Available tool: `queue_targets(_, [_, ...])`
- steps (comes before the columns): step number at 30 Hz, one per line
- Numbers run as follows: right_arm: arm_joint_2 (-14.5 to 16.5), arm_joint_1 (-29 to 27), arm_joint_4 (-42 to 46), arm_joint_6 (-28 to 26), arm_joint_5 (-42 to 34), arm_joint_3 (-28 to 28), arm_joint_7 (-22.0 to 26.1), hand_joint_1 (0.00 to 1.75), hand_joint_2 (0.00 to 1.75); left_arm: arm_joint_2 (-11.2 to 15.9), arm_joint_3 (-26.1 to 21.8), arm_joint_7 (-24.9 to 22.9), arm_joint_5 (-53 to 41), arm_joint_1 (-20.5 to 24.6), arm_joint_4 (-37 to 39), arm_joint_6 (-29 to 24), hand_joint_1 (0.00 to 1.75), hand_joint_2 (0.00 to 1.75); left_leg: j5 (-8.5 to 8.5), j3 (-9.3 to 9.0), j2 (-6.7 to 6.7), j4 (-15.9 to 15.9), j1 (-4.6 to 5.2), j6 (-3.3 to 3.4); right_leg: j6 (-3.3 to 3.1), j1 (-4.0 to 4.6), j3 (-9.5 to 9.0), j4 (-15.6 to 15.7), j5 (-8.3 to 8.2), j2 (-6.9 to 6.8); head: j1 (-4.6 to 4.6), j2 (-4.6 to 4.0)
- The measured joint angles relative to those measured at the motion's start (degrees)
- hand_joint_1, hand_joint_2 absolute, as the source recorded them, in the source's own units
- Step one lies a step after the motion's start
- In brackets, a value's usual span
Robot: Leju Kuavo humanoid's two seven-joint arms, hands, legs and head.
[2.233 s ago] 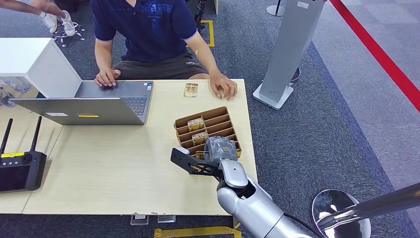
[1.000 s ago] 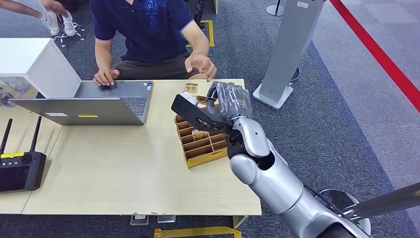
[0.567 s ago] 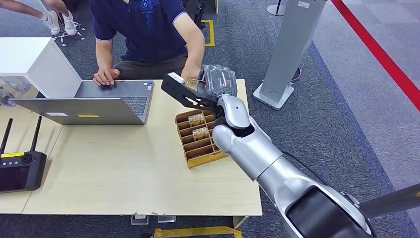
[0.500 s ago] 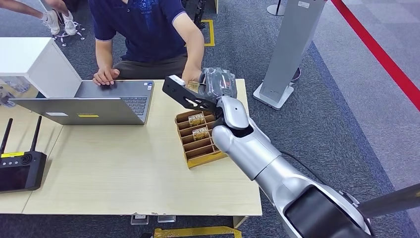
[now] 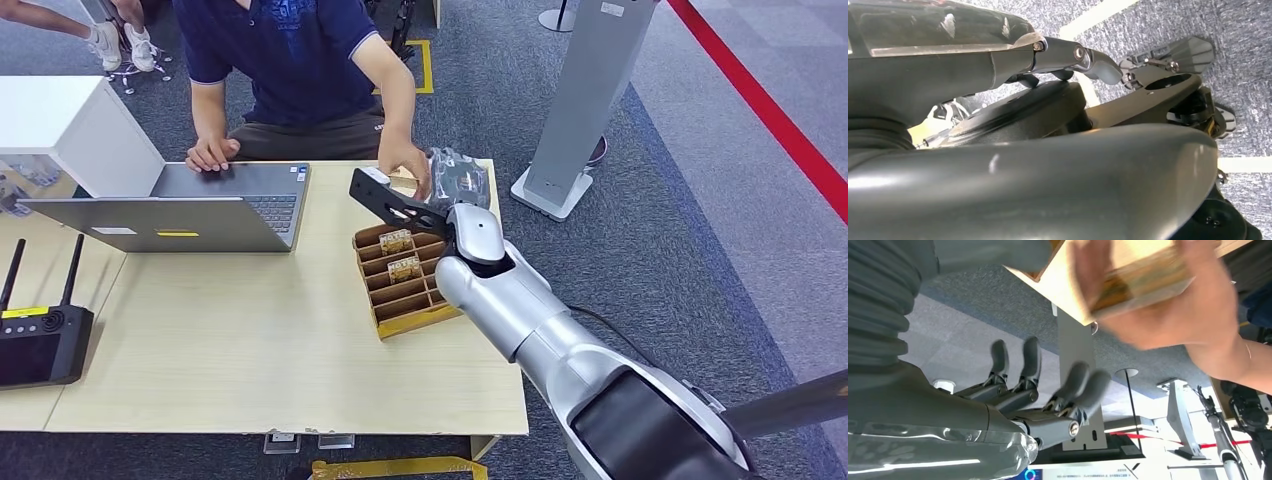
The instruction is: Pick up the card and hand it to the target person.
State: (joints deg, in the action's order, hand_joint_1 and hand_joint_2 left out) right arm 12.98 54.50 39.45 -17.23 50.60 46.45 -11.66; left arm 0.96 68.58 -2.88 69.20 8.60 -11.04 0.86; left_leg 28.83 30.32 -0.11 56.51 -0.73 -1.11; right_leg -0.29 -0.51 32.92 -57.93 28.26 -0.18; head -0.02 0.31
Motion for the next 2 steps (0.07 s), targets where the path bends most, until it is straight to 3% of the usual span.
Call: queue_targets(2, [0.0, 0.1, -0.2, -0.1, 0.2, 0.0, 0.0, 0.0, 1.75, 0.0, 0.0, 0.1, 0.0, 0.1, 0.0, -0.1, 0.0, 0.0, 0.0, 0.0, 0.0, 0.0, 0.0, 0.0, 0.0, 0.0, 0.0, 0.0, 0.0, 0.0, 0.0, 0.0])
